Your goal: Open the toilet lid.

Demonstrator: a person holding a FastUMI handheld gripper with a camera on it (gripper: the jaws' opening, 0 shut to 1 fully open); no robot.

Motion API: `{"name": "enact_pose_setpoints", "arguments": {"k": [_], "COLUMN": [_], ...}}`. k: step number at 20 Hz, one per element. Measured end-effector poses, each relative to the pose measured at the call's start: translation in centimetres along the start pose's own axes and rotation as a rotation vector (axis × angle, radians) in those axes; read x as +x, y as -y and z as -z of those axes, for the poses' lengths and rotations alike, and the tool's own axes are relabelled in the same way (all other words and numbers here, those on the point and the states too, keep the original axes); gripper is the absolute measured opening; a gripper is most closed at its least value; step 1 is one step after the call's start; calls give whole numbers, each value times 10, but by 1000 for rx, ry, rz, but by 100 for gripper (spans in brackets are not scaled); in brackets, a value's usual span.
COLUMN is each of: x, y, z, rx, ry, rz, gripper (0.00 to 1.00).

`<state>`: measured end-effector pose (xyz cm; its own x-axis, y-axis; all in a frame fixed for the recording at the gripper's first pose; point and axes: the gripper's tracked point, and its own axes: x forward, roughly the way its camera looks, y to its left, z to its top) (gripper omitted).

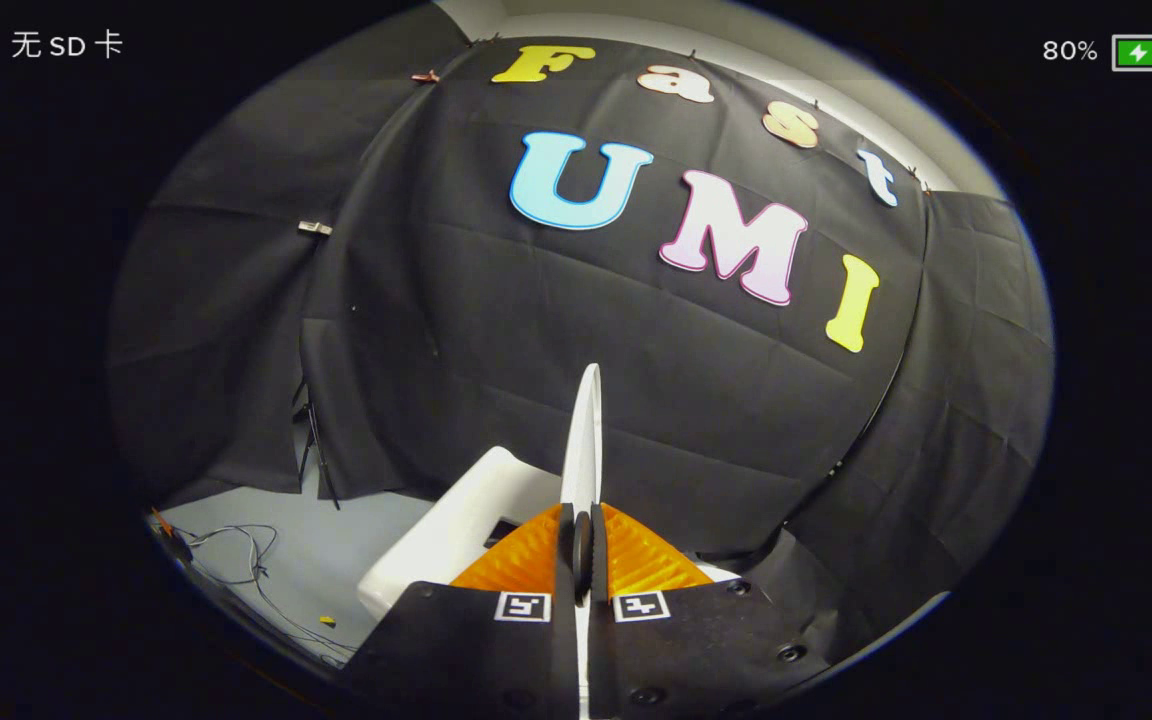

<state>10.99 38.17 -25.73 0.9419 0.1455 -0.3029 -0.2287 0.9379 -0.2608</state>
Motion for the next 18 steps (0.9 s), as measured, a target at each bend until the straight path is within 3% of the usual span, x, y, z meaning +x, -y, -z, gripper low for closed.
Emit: {"name": "enact_pose_setpoints", "arguments": {"k": [4, 6, 8, 11, 18], "x": [-1, 1, 6, 5, -10], "y": [10, 7, 1, -1, 16], "z": [-1, 7, 21, 28, 4], "rx": [-47, -40, -18, 15, 32], "ry": [12, -3, -37, -59, 10], "rz": [41, 13, -18, -65, -42], "gripper": [8, 14, 38, 100, 98]}}
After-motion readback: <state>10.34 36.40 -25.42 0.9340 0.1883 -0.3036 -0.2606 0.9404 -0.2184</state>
